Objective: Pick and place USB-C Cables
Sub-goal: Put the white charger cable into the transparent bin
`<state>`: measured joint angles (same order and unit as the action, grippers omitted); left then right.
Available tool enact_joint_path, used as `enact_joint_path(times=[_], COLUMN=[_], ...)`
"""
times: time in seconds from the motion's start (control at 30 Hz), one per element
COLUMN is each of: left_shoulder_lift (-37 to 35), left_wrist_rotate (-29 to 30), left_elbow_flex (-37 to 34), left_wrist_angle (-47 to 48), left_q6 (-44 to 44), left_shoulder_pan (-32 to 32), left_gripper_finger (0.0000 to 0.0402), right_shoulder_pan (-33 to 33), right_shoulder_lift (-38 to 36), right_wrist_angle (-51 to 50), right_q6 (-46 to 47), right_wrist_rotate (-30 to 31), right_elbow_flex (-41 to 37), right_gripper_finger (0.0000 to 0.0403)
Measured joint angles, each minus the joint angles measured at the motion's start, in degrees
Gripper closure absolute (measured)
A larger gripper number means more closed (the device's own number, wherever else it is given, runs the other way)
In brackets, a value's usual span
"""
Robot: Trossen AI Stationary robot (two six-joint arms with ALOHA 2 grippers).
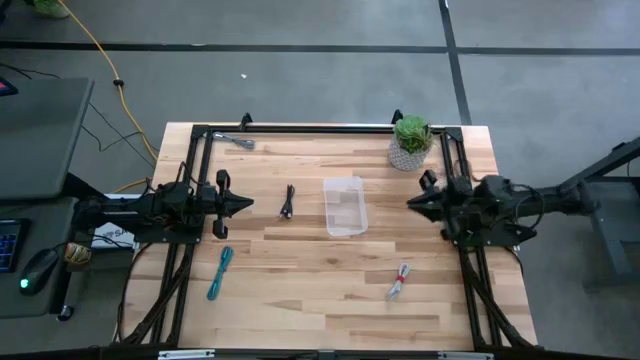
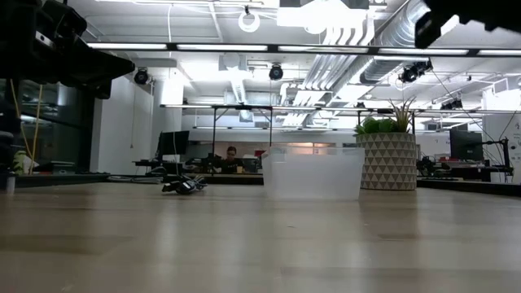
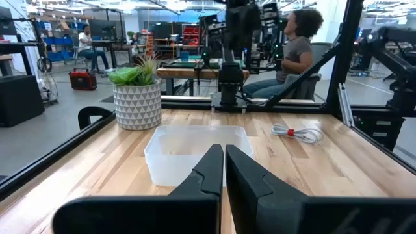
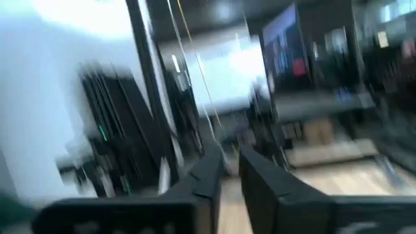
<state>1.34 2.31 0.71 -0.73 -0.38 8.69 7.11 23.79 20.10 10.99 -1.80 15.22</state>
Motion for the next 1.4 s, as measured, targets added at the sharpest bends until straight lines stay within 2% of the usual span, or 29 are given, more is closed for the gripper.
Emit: enact_joint_path(times=[0.1, 0.2, 0.3, 0.43, 0.6, 0.73, 0.9, 1.23, 1.4], left_shoulder_lift=[-0.01, -0.02, 0.0, -0.02, 0.0, -0.01, 0.0, 0.0, -0.01], left_wrist_rotate=[0.01, 0.01, 0.01, 0.0, 0.0, 0.0, 0.0, 0.0, 0.0], left_elbow_flex=[-0.01, 0.0, 0.0, 0.0, 0.0, 0.0, -0.01, 0.0, -0.01], left_wrist_angle=[0.0, 0.01, 0.01, 0.02, 0.02, 0.0, 0.01, 0.02, 0.01], left_q6=[0.0, 0.0, 0.0, 0.0, 0.0, 0.0, -0.01, 0.0, -0.01], left_shoulder_pan=[0.01, 0.01, 0.01, 0.0, 0.0, 0.0, 0.0, 0.02, 0.01], left_gripper_finger=[0.0401, 0.0401, 0.0401, 0.0401, 0.0401, 0.0401, 0.0401, 0.0401, 0.0401], right_shoulder_pan=[6.63, 11.86, 15.98, 21.51, 28.1, 31.06, 32.44, 32.43, 32.41], right_shoulder_lift=[7.3, 14.68, 21.98, 30.38, 38.72, 44.2, 50.45, 63.74, 68.2], right_wrist_angle=[-16.29, -33.59, -47.94, -57.49, -61.1, -61.09, -61.05, -58.37, -56.22], right_q6=[-2.22, 2.43, 11.81, 25.81, 38.64, 40.88, 34.4, 14.16, 9.47], right_wrist_rotate=[9.14, 15.57, 15.45, 10.9, 9.03, 8.72, 4.7, 4.02, 3.54], right_elbow_flex=[9.93, 20.19, 28.41, 33.8, 34.88, 34.88, 34.91, 34.93, 34.99], right_gripper_finger=[0.0307, 0.0266, 0.0237, 0.0221, 0.022, 0.022, 0.022, 0.022, 0.022])
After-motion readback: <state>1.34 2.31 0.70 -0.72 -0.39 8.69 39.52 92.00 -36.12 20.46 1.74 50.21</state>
